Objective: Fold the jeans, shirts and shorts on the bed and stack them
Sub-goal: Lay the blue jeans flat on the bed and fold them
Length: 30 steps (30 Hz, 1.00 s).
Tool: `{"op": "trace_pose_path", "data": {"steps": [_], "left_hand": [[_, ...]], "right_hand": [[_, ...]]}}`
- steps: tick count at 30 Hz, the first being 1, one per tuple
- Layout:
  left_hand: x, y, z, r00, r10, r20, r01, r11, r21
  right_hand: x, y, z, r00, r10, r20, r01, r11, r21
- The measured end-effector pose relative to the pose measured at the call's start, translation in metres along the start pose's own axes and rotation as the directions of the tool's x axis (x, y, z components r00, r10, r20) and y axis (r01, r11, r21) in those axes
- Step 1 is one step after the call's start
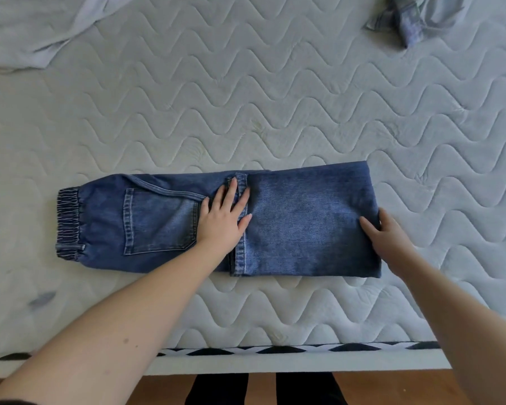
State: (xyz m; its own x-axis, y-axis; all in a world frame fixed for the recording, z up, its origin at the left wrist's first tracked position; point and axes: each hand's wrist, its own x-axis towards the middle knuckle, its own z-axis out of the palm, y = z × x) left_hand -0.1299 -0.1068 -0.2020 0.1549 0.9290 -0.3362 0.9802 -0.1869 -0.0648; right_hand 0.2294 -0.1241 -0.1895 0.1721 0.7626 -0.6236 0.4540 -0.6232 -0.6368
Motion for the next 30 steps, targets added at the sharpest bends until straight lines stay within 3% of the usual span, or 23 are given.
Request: {"op": "trace_pose_path", "data": {"steps": [3, 6, 7, 9, 11, 12, 17, 23, 27, 30], "left_hand": [[-0.001, 0.002, -0.007, 1.000, 0.007, -0.005, -0.007, 1.000, -0.013], [0.001, 0.007, -0.017, 0.986, -0.065, -0.153, 0.014, 0.950, -0.313], [0.004, 0.007, -0.021, 0.970, -0.156, -0.186, 0.049, 0.877, -0.479], [0.014, 0.006, -0.030, 0.929, -0.359, -0.084, 0.165, 0.608, -0.777], [0.024, 0.003, -0.040, 0.889, -0.453, 0.072, 0.269, 0.388, -0.882], [0.027, 0.000, -0.044, 0.880, -0.467, 0.092, 0.281, 0.352, -0.893], [0.033, -0.012, -0.053, 0.926, -0.377, -0.028, 0.150, 0.432, -0.889], [0.036, -0.017, -0.051, 0.940, -0.329, -0.090, 0.108, 0.537, -0.836], [0.026, -0.016, -0.044, 0.959, -0.229, -0.168, 0.111, 0.845, -0.523], [0.008, -0.011, -0.034, 0.942, -0.180, -0.284, 0.048, 0.907, -0.418]], "right_hand": [[0.001, 0.004, -0.002, 1.000, -0.009, 0.014, 0.010, 0.999, -0.038], [0.000, 0.008, -0.002, 1.000, -0.009, -0.016, 0.009, 0.999, -0.036], [0.000, 0.009, -0.001, 1.000, -0.012, -0.026, 0.011, 0.999, -0.039], [-0.001, 0.009, 0.000, 0.999, -0.015, -0.041, 0.013, 0.998, -0.054], [-0.002, 0.009, 0.003, 0.999, -0.008, -0.054, 0.005, 0.998, -0.063], [-0.003, 0.009, 0.005, 0.998, -0.005, -0.069, 0.001, 0.998, -0.064], [-0.007, 0.005, 0.012, 0.991, 0.013, -0.134, -0.022, 0.997, -0.069], [-0.007, 0.002, 0.013, 0.991, 0.042, -0.125, -0.048, 0.998, -0.042], [-0.011, -0.001, 0.011, 0.995, 0.036, -0.095, -0.036, 0.999, 0.006], [-0.022, -0.009, 0.006, 0.992, -0.022, -0.127, 0.025, 0.999, 0.021]]}}
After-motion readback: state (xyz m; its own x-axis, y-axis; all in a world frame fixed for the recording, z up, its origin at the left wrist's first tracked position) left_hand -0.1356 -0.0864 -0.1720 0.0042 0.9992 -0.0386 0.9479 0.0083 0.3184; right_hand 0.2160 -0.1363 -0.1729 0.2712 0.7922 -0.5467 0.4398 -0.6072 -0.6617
